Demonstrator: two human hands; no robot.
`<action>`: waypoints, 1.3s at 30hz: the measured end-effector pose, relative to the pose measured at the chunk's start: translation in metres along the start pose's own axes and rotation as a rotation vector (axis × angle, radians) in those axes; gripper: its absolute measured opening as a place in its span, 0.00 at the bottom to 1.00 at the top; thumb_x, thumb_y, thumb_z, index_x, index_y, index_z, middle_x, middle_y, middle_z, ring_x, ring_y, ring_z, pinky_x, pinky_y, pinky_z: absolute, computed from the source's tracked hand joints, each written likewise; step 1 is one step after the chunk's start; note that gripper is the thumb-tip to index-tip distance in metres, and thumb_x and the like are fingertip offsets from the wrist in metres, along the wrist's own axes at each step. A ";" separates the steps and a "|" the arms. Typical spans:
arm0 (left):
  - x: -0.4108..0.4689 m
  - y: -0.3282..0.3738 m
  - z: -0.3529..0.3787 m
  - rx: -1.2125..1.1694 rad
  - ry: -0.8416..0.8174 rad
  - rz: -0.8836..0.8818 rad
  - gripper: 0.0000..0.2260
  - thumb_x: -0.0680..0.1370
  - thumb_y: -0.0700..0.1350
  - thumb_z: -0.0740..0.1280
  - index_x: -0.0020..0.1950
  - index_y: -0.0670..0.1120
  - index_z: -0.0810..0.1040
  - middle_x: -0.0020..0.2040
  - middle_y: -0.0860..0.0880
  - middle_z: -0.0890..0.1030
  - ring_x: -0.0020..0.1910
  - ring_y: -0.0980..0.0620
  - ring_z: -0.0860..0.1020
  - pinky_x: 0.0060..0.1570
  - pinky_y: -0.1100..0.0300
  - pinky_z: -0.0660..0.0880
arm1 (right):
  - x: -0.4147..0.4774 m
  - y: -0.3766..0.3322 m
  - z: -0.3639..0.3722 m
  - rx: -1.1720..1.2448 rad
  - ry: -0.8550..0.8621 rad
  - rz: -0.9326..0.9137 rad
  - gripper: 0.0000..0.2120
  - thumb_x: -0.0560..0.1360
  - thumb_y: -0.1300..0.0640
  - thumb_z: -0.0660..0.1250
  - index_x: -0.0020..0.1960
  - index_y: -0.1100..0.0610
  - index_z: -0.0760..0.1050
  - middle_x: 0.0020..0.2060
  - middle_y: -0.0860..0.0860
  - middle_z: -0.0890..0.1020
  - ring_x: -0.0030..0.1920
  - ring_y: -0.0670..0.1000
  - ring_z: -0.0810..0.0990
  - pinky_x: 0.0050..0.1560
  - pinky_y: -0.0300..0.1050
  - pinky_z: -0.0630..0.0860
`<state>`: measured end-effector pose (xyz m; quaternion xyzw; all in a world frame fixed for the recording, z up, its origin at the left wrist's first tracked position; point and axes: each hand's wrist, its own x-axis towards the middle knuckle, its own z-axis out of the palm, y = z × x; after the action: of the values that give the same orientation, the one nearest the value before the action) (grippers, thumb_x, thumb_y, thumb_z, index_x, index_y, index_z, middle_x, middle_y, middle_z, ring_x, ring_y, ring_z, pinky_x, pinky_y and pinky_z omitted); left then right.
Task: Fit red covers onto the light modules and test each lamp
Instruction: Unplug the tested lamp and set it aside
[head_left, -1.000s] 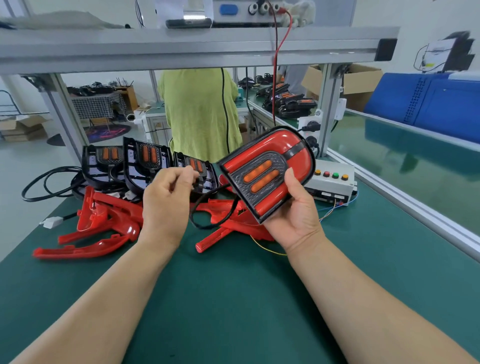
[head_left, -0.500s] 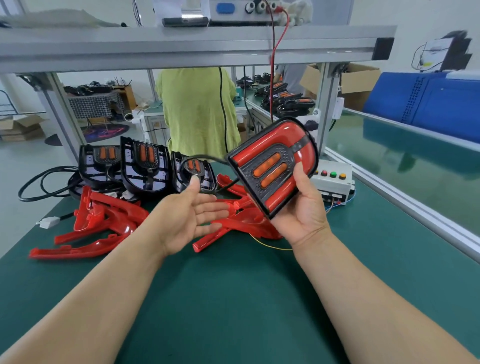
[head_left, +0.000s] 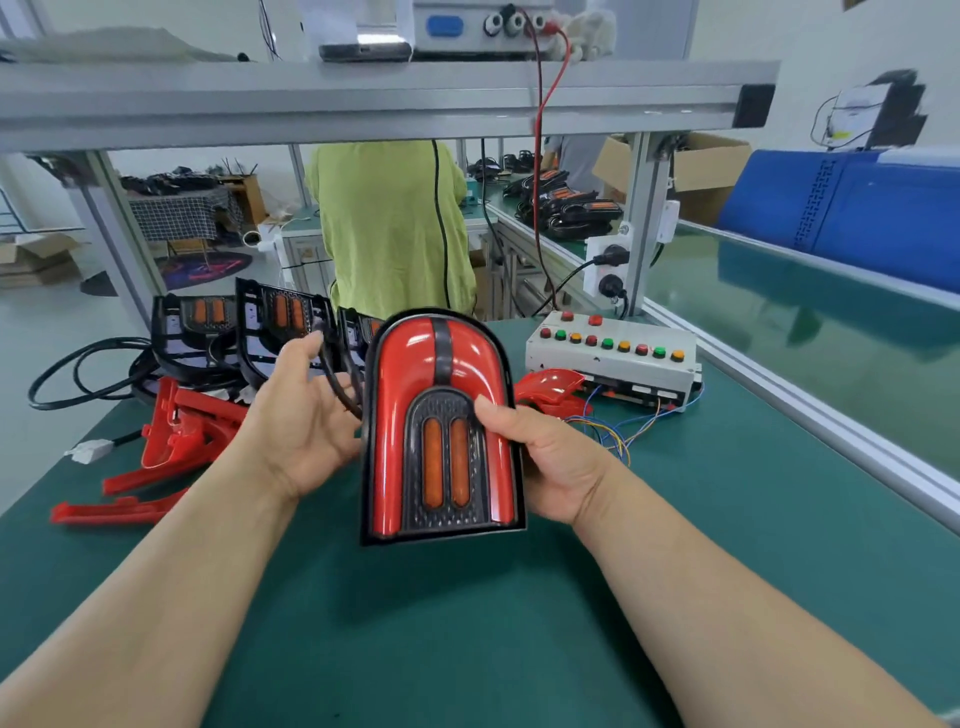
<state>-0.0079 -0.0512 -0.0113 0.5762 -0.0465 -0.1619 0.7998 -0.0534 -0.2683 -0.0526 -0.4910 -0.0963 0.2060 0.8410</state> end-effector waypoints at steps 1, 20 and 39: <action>0.000 -0.001 0.001 -0.001 -0.029 0.012 0.29 0.82 0.61 0.51 0.40 0.45 0.83 0.40 0.45 0.80 0.38 0.47 0.78 0.46 0.51 0.76 | 0.000 0.001 0.002 -0.012 -0.007 0.004 0.14 0.75 0.51 0.65 0.50 0.55 0.87 0.49 0.54 0.87 0.49 0.52 0.86 0.52 0.49 0.82; -0.003 -0.019 0.025 0.131 -0.046 0.025 0.23 0.82 0.61 0.59 0.60 0.46 0.84 0.59 0.40 0.83 0.57 0.40 0.82 0.50 0.46 0.81 | 0.006 0.001 0.011 0.179 0.077 -0.035 0.19 0.75 0.48 0.68 0.58 0.59 0.83 0.58 0.60 0.83 0.56 0.60 0.84 0.54 0.58 0.82; -0.019 -0.014 0.040 -0.076 -0.050 0.132 0.25 0.65 0.59 0.74 0.57 0.48 0.85 0.54 0.42 0.85 0.50 0.44 0.84 0.43 0.52 0.81 | -0.012 -0.016 0.041 0.111 0.274 -0.175 0.33 0.77 0.55 0.71 0.77 0.58 0.60 0.66 0.61 0.78 0.62 0.63 0.80 0.62 0.71 0.74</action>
<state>-0.0391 -0.0855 -0.0093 0.5368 -0.0981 -0.1247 0.8287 -0.0752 -0.2486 -0.0178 -0.4571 -0.0116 0.0681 0.8867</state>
